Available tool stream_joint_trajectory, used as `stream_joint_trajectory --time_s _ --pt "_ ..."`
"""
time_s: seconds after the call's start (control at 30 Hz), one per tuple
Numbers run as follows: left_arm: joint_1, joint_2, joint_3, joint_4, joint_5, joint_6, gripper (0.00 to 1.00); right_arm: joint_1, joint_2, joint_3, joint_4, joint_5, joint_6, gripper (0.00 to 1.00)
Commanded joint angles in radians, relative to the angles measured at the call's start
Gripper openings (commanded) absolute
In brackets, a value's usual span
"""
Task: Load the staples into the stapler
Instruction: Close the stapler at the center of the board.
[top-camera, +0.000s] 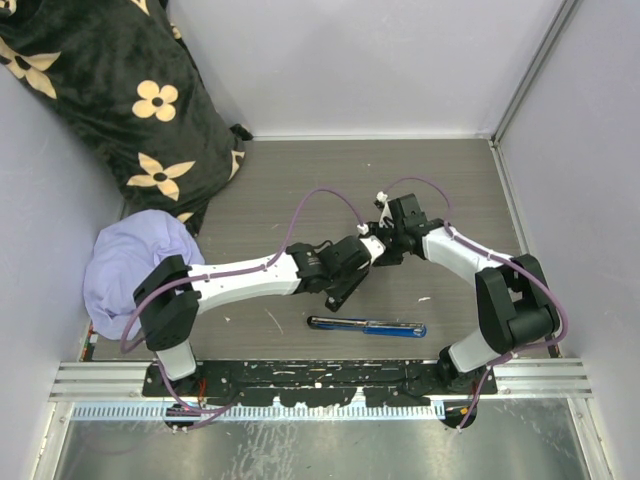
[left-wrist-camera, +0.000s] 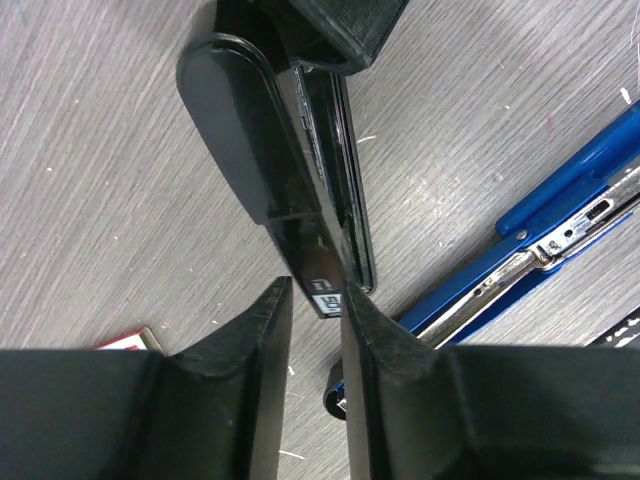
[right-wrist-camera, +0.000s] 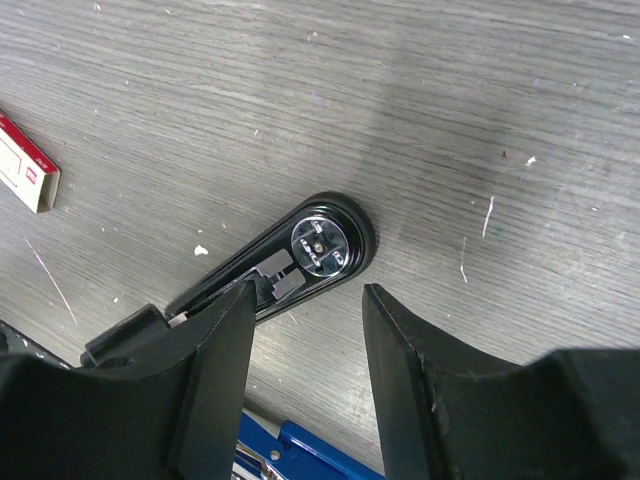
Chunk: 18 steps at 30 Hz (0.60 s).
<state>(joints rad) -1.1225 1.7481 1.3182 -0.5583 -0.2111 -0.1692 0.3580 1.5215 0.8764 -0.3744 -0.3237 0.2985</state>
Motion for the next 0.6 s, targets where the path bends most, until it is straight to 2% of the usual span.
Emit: stream_joint_trajectory --time_s 0.0,0.1,0.23,0.4,0.57 --pt "0.016 -0.032 -0.012 0.061 -0.013 0.011 0.32 0.002 0.015 -0.019 0.039 0.006 0.012 0.52" --pt "0.034 -0.074 -0.081 0.112 0.022 -0.005 0.48 0.0 0.008 -0.024 0.048 0.005 0.022 0.52" --pt "0.075 -0.172 -0.175 0.183 0.079 -0.07 0.62 -0.004 -0.004 -0.03 0.051 0.003 0.028 0.52" --pt "0.079 -0.243 -0.253 0.322 0.106 -0.17 0.69 -0.006 -0.015 -0.048 0.065 -0.004 0.04 0.52" --pt "0.084 -0.2 -0.274 0.386 0.061 -0.212 0.71 -0.008 -0.012 -0.06 0.083 -0.015 0.052 0.51"
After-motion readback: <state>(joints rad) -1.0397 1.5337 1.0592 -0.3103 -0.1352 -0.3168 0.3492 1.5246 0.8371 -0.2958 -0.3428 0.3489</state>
